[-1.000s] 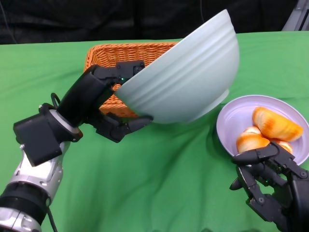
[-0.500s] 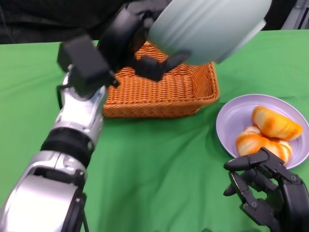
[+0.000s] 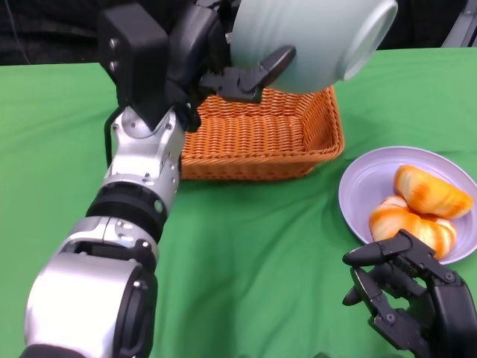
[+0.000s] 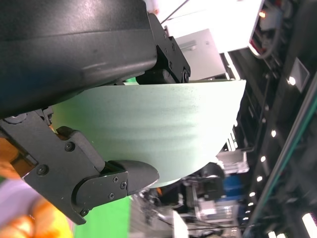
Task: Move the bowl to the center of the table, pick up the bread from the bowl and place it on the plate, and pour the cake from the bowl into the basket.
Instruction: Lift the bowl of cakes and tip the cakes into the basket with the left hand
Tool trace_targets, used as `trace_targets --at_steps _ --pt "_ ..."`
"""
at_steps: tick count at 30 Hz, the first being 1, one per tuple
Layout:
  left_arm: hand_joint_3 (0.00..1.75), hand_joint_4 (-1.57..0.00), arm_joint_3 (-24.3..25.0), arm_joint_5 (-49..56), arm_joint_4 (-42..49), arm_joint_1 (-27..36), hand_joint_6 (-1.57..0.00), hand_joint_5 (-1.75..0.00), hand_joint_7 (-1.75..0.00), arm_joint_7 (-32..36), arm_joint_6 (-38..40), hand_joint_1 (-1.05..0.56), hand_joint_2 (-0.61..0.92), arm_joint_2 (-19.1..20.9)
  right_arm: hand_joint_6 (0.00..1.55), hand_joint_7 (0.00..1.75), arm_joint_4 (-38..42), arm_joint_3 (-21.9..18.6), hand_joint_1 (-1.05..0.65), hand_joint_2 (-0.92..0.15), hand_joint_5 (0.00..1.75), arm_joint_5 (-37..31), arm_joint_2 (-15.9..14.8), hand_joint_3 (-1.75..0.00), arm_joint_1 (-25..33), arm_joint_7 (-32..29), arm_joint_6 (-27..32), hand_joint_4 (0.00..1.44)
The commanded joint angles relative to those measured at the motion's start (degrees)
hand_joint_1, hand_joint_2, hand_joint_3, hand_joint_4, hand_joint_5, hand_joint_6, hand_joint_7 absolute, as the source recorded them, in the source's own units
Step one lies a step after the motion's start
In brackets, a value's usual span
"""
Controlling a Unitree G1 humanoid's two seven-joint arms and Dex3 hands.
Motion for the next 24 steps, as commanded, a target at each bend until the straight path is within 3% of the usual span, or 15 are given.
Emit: trace_targets --at_steps 1,4,9,16,24 --pt "1.16 -0.8 3.17 -2.54 1.3 -2.96 -0.75 -1.75 -1.39 0.65 5.13 -0.17 0.5 -0.36 0.65 1.19 0.52 -0.31 -0.1 -0.89 1.47 0.4 -0.21 -0.37 0.18 0.0 -1.17 0.71" --pt "1.27 -0.84 5.67 -4.03 2.7 -4.21 -0.75 -1.75 -1.53 1.32 10.55 -0.14 0.5 -0.67 0.66 1.19 0.68 -0.32 -0.09 -0.89 1.46 0.49 -0.12 -0.38 0.23 -0.02 -1.15 0.72" --pt "1.28 -0.82 10.63 -7.88 4.87 -6.02 -0.72 -1.75 -1.64 -0.41 19.05 -0.12 0.57 -0.33 0.66 1.18 0.64 -0.36 -0.09 -0.89 1.45 0.93 -0.3 -0.39 0.4 0.43 -1.3 0.72" --pt "1.05 -0.8 15.16 -9.41 7.14 -7.84 -0.64 -1.75 -1.7 0.53 22.95 -0.15 0.7 0.14 0.66 1.18 1.01 -0.67 -0.1 -0.87 1.46 0.93 -0.46 -0.43 0.44 0.75 -1.82 0.71" --pt "1.04 -0.82 20.43 -12.08 9.22 -10.14 -0.66 -1.75 -1.69 3.97 26.07 -0.13 0.72 -0.35 0.67 1.18 0.88 -0.75 -0.11 -0.84 1.44 0.59 -0.5 -0.46 0.85 0.77 -1.87 0.72"
